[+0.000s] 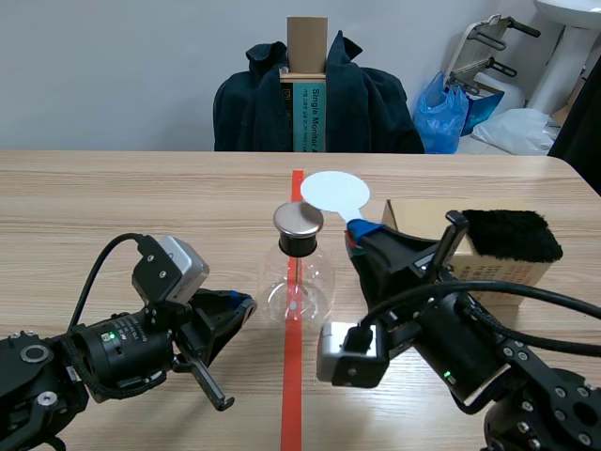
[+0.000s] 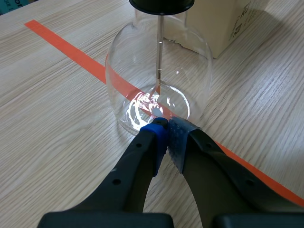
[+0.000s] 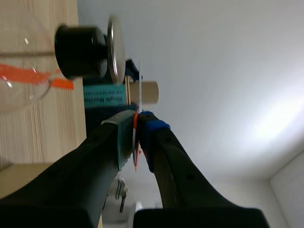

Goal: Do the electroscope experiment.
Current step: 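Hold the plate still at the electroscope, then move the plate toward and away from the electroscope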

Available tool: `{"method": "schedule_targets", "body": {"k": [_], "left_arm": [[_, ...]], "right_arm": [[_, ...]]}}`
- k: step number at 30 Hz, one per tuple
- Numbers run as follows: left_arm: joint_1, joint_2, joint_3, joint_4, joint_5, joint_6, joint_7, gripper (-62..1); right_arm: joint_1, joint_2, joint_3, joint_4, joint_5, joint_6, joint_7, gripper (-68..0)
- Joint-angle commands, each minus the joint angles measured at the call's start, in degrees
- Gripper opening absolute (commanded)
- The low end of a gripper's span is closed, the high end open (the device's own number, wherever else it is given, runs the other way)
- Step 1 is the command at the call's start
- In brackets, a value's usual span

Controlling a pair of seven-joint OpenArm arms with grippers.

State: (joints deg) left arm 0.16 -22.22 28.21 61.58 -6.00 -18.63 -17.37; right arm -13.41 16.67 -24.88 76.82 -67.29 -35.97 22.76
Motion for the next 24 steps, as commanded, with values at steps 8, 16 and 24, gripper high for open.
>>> {"method": "schedule_targets", "body": {"k": [8, 16, 24], "left_arm": [[-0.2, 0.4, -0.5, 1.0, -0.2, 0.1, -0.8, -59.1], [-0.2, 0.4, -0.5, 1.0, -0.2, 0.1, -0.8, -59.1], [-0.2, 0.4, -0.5, 1.0, -0.2, 0.1, -0.8, -59.1]], "right_arm": [[0.1, 0.2, 0.2, 1.6, 0.4, -0.5, -10.8, -66.7], [0.1, 0.2, 0.2, 1.6, 0.4, -0.5, -14.8, -66.7], [0.1, 0.2, 0.2, 1.6, 0.4, -0.5, -13.8, -66.7]]}}
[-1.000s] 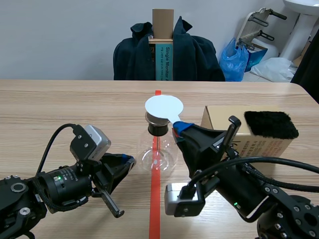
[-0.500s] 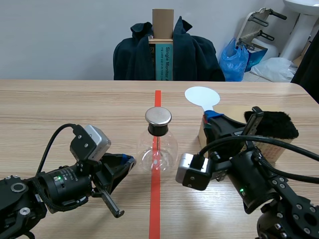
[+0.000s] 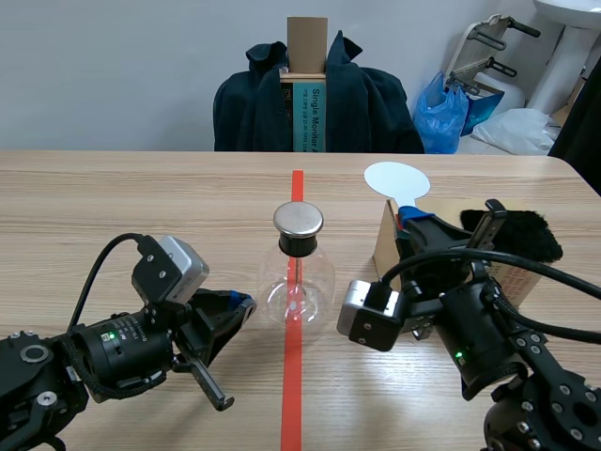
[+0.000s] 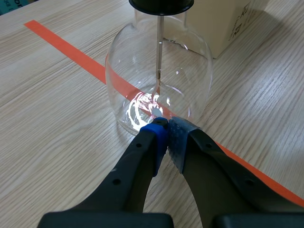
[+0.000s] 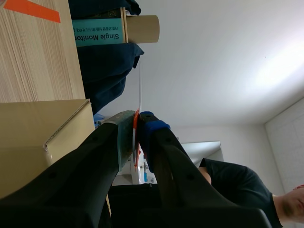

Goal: Do the electroscope experiment.
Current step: 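Move the plate toward and away from the electroscope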

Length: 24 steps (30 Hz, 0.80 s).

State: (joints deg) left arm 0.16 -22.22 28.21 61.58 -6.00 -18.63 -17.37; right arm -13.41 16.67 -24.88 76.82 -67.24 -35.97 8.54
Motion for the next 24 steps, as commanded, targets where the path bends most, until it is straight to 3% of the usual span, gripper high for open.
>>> {"method": "schedule_targets", "body": {"k": [1, 15, 24], "left_arm": [[-0.2, 0.4, -0.5, 1.0, -0.2, 0.1, -0.8, -59.1], [-0.2, 0.4, -0.5, 1.0, -0.2, 0.1, -0.8, -59.1], [-0.2, 0.4, -0.5, 1.0, -0.2, 0.1, -0.8, -59.1]], "right_arm": [[0.1, 0.2, 0.2, 1.6, 0.4, -0.5, 1.3, -66.7], [0.1, 0.1, 0.2, 1.6, 0.3, -0.5, 17.2, -66.7], [0.1, 0.1, 0.2, 1.6, 0.3, -0.5, 22.9, -66.7]]}}
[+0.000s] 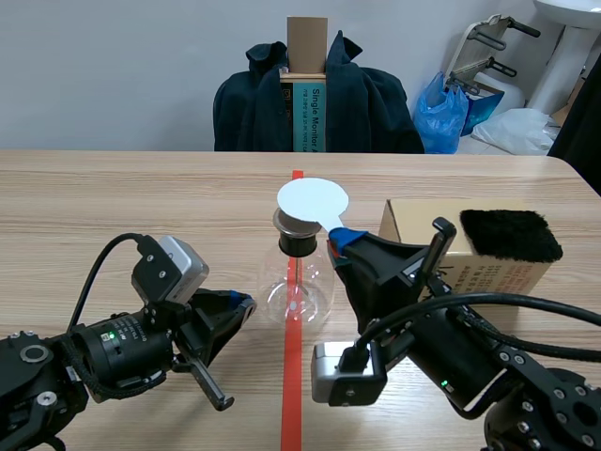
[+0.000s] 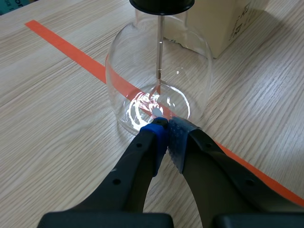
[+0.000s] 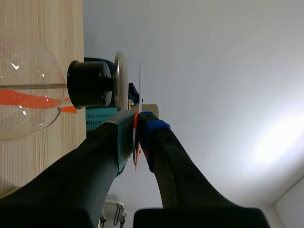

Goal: Do the electroscope experiment.
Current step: 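Move the plate toward and away from the electroscope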

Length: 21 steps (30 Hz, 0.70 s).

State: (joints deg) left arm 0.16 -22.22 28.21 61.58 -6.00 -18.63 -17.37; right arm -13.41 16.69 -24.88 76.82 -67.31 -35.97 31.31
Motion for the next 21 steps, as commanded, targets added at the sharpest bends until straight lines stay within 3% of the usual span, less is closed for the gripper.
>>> {"method": "schedule_targets", "body": {"k": [1, 14, 21], "left_arm": [[-0.2, 0.4, -0.5, 1.0, -0.2, 0.1, -0.8, -59.1], [-0.2, 0.4, -0.5, 1.0, -0.2, 0.1, -0.8, -59.1], [-0.2, 0.4, -0.5, 1.0, -0.2, 0.1, -0.8, -59.1]], "right_arm": [[0.1, 0.1, 0.2, 1.6, 0.4, -0.5, 0.6, -66.7], [0.1, 0.1, 0.2, 1.6, 0.0, -0.5, 2.7, -66.7], [0.1, 0.1, 0.2, 1.6, 0.0, -0.5, -0.5, -66.7]]}}
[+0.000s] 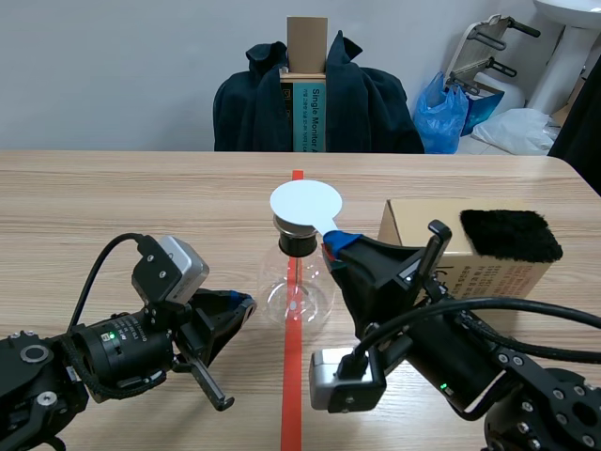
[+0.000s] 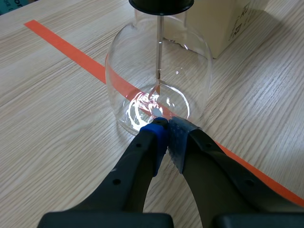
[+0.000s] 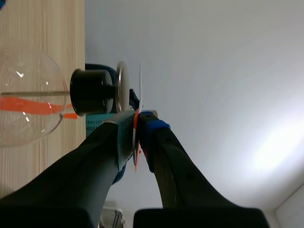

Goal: Do the electroscope experiment.
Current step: 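Move the plate toward and away from the electroscope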

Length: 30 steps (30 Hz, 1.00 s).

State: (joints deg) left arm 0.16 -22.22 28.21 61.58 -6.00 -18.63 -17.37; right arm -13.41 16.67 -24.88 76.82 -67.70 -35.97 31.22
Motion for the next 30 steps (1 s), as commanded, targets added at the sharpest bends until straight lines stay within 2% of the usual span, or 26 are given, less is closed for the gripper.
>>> {"method": "schedule_targets", "body": {"k": [1, 9, 18, 24, 30], "left_arm": [[-0.2, 0.4, -0.5, 1.0, -0.2, 0.1, -0.8, -59.1], [-0.2, 0.4, -0.5, 1.0, -0.2, 0.1, -0.8, -59.1], [-0.2, 0.4, -0.5, 1.0, -0.2, 0.1, -0.8, -59.0], [-0.2, 0.4, -0.5, 1.0, -0.2, 0.1, -0.8, -59.1], [-0.2, 0.4, -0.5, 1.0, -0.2, 0.1, -0.8, -59.1]], "right_arm": [[0.1, 0.1, 0.2, 1.6, 0.4, -0.5, -1.2, -66.7], [0.1, 0.2, 0.2, 1.6, 0.4, -0.5, -11.6, -66.7], [0.1, 0.2, 0.2, 1.6, 0.4, -0.5, -20.4, -66.7], [0.1, 0.2, 0.2, 1.6, 0.4, -0.5, -23.7, -66.7], [0.1, 0.2, 0.2, 1.6, 0.4, -0.5, -24.0, -66.7]]}}
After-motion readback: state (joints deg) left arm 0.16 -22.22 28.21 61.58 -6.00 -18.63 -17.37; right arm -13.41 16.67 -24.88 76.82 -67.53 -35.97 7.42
